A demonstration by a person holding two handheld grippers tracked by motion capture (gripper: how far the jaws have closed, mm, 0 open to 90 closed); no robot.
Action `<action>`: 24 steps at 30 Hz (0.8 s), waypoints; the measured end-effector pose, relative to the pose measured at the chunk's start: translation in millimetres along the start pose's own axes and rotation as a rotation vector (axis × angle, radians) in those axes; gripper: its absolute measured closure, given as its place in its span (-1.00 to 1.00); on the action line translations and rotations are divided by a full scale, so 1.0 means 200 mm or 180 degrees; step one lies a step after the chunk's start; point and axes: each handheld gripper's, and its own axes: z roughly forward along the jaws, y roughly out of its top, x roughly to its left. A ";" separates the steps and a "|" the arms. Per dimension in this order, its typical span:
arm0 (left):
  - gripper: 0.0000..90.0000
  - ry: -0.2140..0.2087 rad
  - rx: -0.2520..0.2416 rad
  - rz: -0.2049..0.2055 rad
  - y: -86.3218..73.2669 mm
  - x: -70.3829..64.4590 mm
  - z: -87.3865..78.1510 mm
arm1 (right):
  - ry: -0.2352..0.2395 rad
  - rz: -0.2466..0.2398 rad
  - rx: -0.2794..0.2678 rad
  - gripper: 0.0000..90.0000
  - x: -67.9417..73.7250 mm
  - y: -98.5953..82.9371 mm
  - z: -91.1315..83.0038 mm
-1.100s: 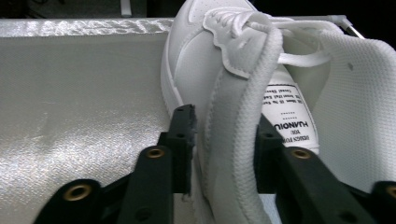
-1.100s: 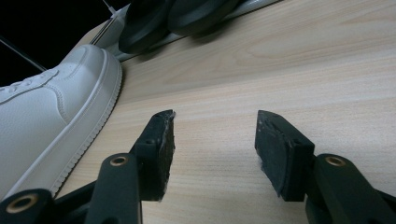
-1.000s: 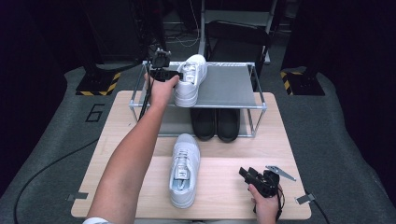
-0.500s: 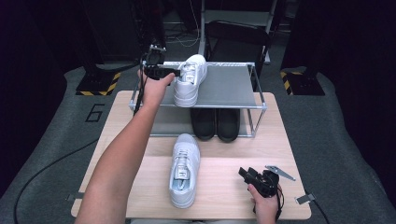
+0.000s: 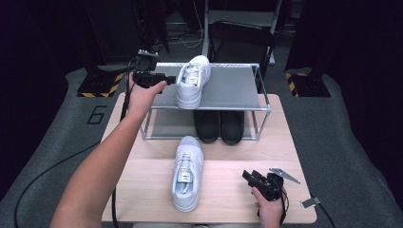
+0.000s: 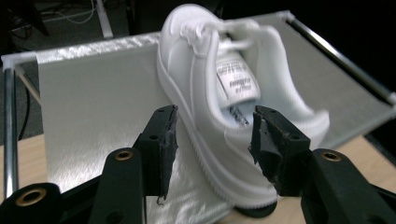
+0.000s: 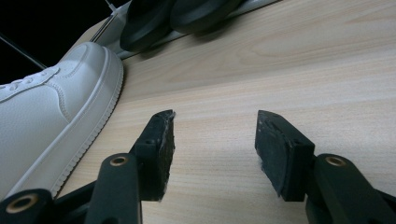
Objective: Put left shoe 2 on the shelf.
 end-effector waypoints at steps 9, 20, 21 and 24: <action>0.11 -0.0136 -0.0032 -0.0001 -0.18 0.03 -0.10 | -0.0052 -0.0015 0.0007 0.05 0.01 0.00 0.00; 0.12 -0.0298 -0.0005 -0.0115 -0.42 0.08 -0.18 | -0.0060 -0.0055 0.0016 0.04 0.02 -0.01 0.01; 0.12 -0.0286 0.0014 -0.0119 -0.45 0.08 -0.19 | -0.0056 -0.0086 -0.0005 0.04 0.02 -0.01 0.01; 0.12 -0.0273 -0.0008 -0.0134 -0.52 0.09 -0.22 | -0.0055 -0.0083 0.0014 0.03 0.03 0.00 0.00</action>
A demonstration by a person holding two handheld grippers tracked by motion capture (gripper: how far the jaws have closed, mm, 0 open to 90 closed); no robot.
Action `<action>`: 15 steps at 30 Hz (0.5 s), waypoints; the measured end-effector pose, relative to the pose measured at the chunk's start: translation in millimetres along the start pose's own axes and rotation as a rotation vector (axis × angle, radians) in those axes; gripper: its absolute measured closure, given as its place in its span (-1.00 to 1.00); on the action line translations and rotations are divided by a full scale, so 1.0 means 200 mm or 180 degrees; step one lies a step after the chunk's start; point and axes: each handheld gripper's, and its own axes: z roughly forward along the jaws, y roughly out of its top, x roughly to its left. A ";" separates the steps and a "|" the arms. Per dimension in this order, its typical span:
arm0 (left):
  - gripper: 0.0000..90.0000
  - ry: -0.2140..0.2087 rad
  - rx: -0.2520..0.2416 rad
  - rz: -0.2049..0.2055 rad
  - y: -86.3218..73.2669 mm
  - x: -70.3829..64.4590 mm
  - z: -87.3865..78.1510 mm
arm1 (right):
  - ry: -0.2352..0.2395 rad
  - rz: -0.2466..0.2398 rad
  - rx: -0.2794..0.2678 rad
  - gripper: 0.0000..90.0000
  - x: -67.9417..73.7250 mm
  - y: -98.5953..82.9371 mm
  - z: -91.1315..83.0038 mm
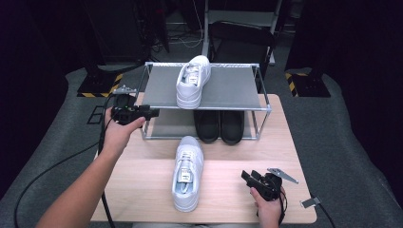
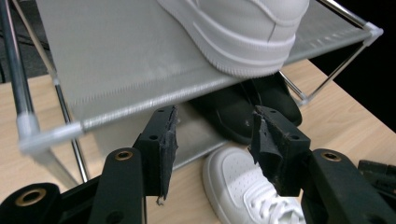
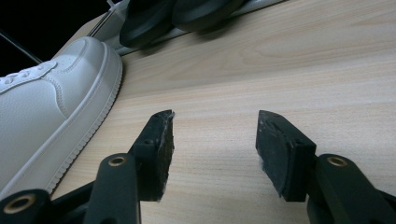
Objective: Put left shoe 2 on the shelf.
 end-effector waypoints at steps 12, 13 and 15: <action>0.14 0.0046 -0.0060 -0.0126 -0.29 0.03 0.00 | 0.0021 -0.0119 0.0006 0.01 0.02 0.00 0.00; 0.14 0.0081 -0.0042 -0.0122 -0.32 0.03 0.00 | 0.0019 -0.0098 0.0027 0.01 0.03 0.00 0.00; 0.15 0.0129 -0.0028 -0.0084 -0.37 0.02 0.01 | 0.0029 -0.0166 0.0023 0.01 0.03 0.01 0.00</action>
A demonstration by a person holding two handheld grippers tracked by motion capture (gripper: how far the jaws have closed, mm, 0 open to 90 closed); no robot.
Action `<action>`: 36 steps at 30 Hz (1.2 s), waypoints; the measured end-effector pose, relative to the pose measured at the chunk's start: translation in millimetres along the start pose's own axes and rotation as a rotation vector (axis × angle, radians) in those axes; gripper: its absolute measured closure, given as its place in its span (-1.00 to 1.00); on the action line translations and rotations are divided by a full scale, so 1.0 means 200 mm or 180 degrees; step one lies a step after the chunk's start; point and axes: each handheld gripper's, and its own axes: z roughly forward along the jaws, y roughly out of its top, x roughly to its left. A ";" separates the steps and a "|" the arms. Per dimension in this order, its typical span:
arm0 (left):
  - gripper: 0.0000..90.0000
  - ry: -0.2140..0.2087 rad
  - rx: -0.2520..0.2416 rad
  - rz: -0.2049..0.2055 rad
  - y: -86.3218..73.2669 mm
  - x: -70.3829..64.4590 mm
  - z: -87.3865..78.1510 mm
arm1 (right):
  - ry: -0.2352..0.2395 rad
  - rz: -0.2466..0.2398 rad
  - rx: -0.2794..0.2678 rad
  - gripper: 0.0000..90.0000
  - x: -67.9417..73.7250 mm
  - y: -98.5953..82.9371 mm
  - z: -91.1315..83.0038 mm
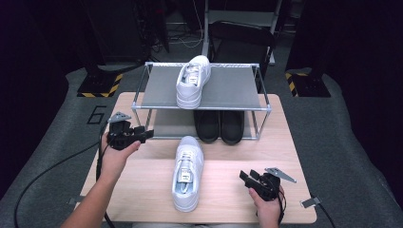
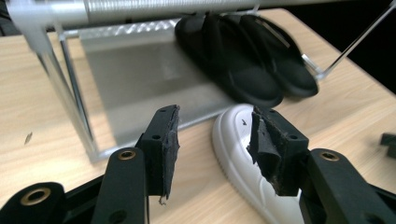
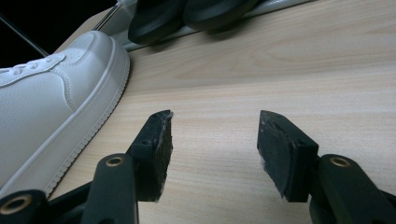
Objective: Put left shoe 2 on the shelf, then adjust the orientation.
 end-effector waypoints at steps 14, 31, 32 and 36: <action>0.15 0.0065 0.0056 0.0136 -0.23 -0.02 0.01 | 0.0053 -0.0106 0.0023 0.01 0.03 0.00 0.00; 0.16 0.0077 0.0078 -0.0076 -0.49 0.08 0.06 | 0.0219 -0.0181 0.0099 -0.01 0.10 0.03 0.02; 0.16 0.0094 0.0099 -0.0084 -0.51 0.09 0.07 | 0.0248 -0.0201 0.0103 -0.01 0.11 0.03 0.03; 0.17 0.0046 0.0130 -0.0130 -0.57 0.12 0.09 | 0.0340 -0.0261 0.0134 -0.02 0.17 0.04 0.04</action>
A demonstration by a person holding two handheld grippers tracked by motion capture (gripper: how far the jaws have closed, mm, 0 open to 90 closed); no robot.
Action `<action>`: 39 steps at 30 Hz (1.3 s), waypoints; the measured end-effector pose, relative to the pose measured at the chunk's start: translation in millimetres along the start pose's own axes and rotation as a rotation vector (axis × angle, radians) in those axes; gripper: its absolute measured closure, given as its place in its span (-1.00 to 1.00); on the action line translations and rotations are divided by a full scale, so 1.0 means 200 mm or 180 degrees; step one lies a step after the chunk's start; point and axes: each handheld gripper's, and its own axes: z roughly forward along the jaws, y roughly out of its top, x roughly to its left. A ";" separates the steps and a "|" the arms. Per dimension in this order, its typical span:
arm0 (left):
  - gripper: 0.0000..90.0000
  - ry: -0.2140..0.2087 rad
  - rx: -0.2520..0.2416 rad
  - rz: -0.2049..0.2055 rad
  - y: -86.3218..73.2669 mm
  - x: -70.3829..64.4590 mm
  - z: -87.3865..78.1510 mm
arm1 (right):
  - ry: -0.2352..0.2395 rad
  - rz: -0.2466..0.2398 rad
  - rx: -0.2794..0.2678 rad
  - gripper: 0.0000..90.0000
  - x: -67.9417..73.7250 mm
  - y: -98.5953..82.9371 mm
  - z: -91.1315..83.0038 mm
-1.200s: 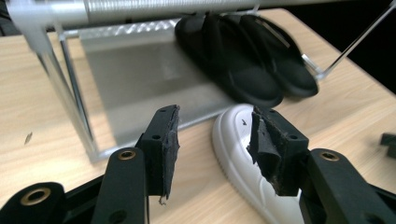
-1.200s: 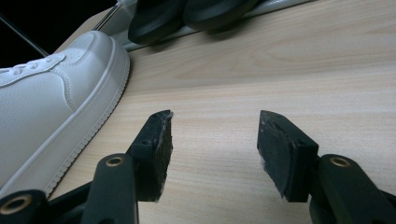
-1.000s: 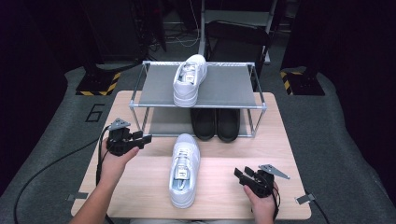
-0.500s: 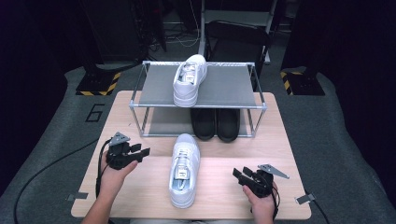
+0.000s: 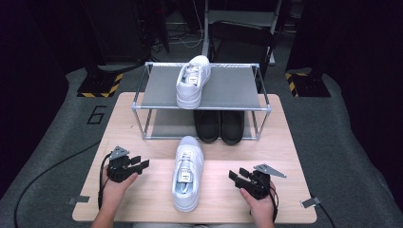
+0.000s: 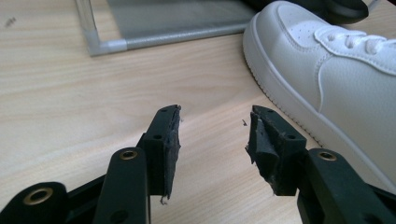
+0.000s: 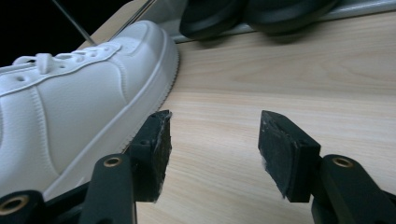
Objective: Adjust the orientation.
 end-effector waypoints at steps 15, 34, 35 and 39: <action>0.15 0.0052 -0.0100 -0.0009 -0.11 0.03 0.00 | 0.0226 -0.0207 0.0103 0.02 0.17 0.01 0.06; 0.09 0.0092 -0.0053 -0.0040 -0.13 0.04 -0.01 | 0.0495 -0.0345 0.0204 -0.03 0.38 0.06 0.13; 0.09 0.0092 -0.0051 -0.0038 -0.13 0.04 -0.01 | 0.0503 -0.0353 0.0201 -0.03 0.38 0.06 0.13; 0.08 0.0088 -0.0022 -0.0055 -0.14 0.04 -0.01 | 0.0525 -0.0366 0.0213 -0.03 0.40 0.06 0.15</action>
